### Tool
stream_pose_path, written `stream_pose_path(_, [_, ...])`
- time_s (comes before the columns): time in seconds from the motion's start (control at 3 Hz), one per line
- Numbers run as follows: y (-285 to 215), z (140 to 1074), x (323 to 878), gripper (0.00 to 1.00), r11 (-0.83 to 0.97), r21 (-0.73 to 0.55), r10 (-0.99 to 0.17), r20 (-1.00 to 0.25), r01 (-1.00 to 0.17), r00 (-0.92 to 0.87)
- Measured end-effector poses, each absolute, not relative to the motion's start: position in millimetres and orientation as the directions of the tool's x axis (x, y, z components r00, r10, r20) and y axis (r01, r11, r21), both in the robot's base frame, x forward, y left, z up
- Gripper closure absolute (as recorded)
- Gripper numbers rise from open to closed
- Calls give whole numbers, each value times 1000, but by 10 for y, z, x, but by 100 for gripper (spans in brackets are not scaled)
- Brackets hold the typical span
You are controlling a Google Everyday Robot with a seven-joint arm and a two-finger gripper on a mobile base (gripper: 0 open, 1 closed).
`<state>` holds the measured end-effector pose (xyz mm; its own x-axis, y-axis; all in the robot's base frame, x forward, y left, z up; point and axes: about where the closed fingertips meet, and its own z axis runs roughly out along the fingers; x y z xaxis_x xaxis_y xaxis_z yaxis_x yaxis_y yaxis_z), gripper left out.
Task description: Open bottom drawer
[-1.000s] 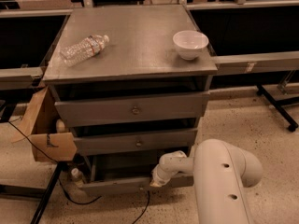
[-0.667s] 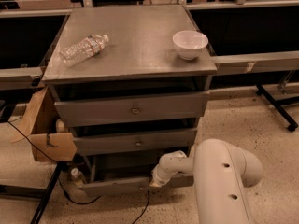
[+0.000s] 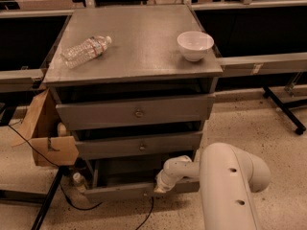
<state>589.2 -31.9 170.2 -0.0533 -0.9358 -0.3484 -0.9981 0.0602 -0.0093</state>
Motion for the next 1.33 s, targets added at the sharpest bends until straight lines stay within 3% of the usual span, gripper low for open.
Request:
stream_pose_path(0.33, [-329, 1688, 5832, 100, 64, -3, -935, -350, -998, -59])
stream_pose_path(0.67, [-330, 1701, 5840, 83, 64, -3, -935, -350, -998, -59])
stream_pose_path(1.33, [-337, 1698, 5806, 38, 67, 4, -934, -351, -998, -64])
